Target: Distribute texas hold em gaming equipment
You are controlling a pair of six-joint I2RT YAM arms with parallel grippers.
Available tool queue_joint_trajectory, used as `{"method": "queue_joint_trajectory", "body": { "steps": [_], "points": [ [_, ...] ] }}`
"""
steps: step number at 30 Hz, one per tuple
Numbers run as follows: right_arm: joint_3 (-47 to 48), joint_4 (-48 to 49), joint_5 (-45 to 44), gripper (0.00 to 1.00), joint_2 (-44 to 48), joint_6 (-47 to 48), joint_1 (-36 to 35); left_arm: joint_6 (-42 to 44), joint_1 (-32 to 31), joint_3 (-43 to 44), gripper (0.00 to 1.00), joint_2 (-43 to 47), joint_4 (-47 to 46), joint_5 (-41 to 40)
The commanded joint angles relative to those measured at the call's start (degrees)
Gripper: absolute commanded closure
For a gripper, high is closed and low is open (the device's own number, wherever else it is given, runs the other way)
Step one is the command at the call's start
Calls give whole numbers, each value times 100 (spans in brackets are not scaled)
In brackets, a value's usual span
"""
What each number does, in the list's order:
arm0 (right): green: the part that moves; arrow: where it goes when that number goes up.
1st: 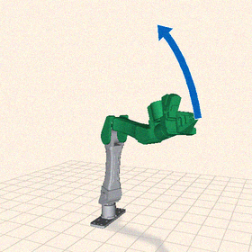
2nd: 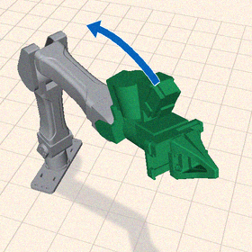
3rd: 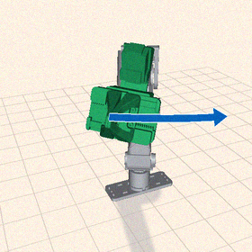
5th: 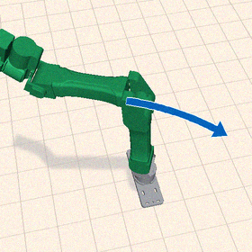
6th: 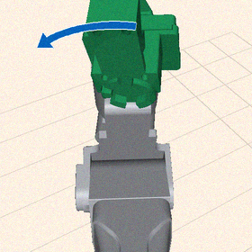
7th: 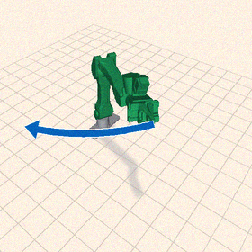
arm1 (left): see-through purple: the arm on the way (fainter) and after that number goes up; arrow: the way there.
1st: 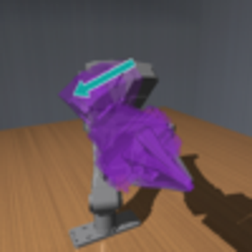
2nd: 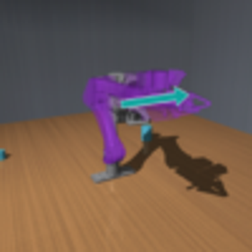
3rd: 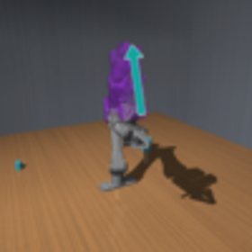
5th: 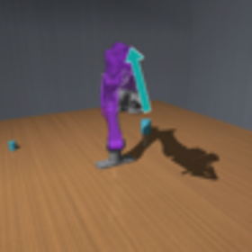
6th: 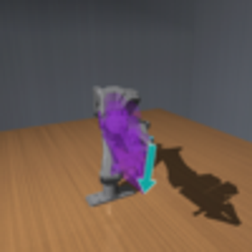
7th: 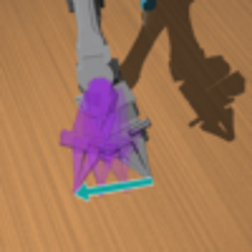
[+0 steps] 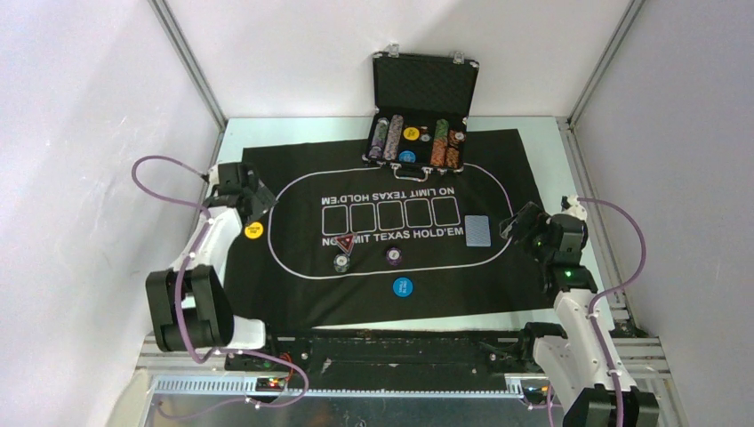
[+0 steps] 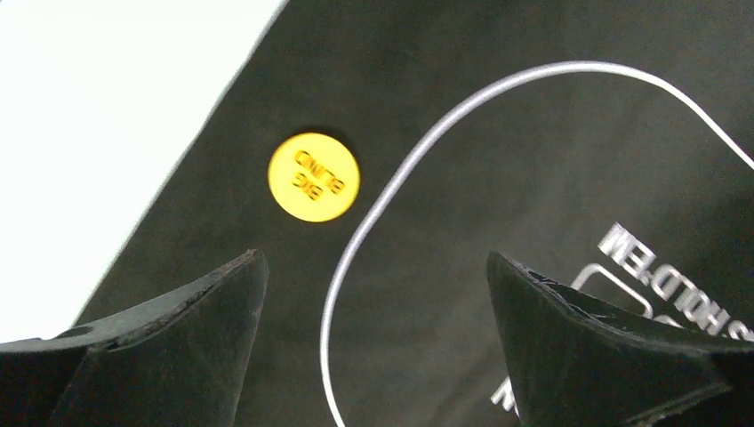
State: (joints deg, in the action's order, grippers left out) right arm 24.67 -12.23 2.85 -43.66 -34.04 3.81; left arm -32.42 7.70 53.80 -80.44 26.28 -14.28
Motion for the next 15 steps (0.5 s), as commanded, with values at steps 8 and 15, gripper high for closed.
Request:
{"method": "queue_joint_trajectory", "body": {
  "steps": [8, 15],
  "points": [
    [258, 357, 815, 0, -479, 279, -140, 244, -1087, -129, 0, 759, -742, 953],
    [881, 19, -95, 0, -776, 411, -1131, 422, -1136, -476, 0, 1081, -1169, 1354]
  ]
}}
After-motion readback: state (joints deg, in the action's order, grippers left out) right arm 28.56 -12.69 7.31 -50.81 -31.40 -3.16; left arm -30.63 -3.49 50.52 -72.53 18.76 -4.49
